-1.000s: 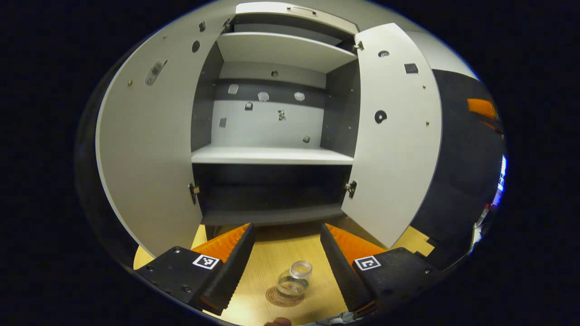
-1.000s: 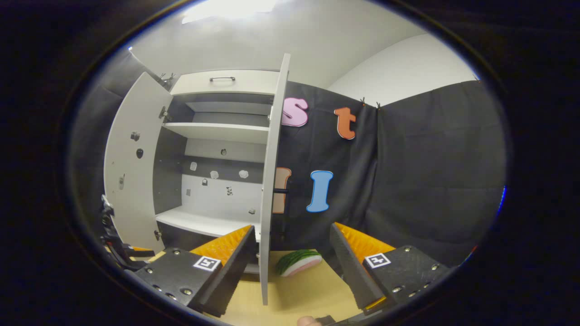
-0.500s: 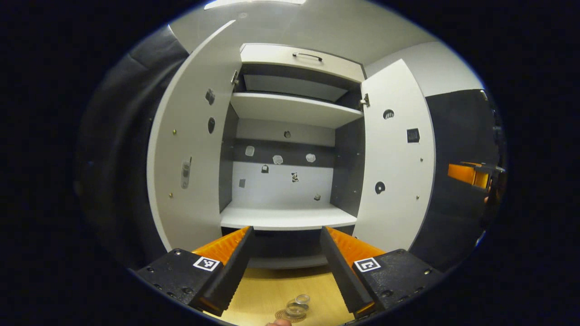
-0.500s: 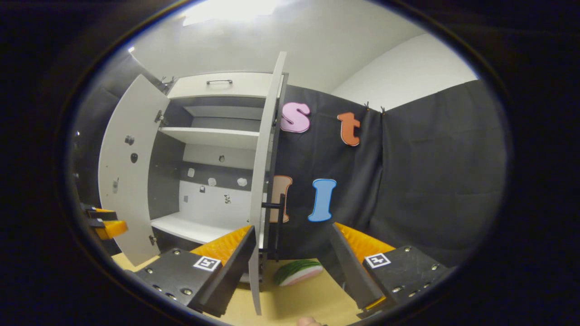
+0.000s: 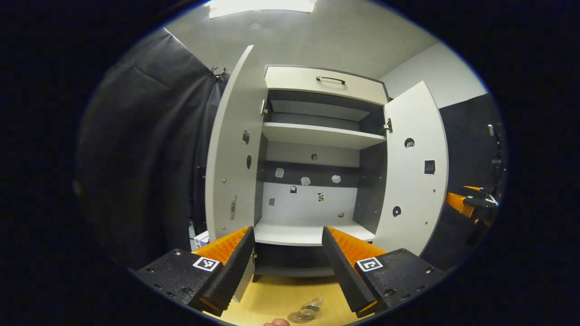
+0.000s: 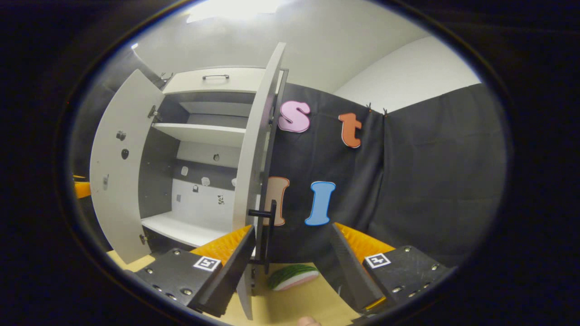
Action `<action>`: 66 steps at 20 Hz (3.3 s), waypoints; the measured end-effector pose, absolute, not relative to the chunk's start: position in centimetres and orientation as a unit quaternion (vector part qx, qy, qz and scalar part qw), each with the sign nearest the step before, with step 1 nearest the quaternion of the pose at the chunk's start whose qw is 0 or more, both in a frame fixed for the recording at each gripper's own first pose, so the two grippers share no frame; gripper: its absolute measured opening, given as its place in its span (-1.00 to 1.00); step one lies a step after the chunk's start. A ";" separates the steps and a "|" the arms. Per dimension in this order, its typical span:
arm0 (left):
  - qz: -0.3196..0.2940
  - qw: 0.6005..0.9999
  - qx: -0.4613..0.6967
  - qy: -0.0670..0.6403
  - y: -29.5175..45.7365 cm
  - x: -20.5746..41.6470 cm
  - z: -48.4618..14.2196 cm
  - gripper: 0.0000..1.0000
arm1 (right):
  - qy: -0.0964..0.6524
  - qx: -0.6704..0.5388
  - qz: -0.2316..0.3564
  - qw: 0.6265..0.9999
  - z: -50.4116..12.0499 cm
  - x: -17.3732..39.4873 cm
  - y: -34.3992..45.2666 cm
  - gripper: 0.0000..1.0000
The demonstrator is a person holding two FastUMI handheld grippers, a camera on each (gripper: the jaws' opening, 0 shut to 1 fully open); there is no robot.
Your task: Grasp the bottle in the cabinet with the left hand and place it on the coaster, then close the right door with the right hand and the left door with the left hand.
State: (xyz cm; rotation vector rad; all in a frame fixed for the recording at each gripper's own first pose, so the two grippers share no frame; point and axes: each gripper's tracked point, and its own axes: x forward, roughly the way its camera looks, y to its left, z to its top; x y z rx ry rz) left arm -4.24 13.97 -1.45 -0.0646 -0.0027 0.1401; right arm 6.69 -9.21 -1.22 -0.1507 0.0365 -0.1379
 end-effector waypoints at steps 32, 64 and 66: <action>0.202 0.978 -0.043 0.016 21.5 -11.8 -3.0 0.90 | 0.028 -0.025 0.093 0.995 -1.3 13.9 5.2 0.96; 0.326 0.945 -0.018 0.025 32.3 -14.1 -3.9 0.91 | 0.031 0.004 0.085 0.996 -4.9 25.7 16.2 1.00; 0.331 0.943 -0.018 0.026 32.9 -14.0 -3.9 0.83 | 0.031 0.008 0.082 0.996 -5.0 26.2 16.4 1.00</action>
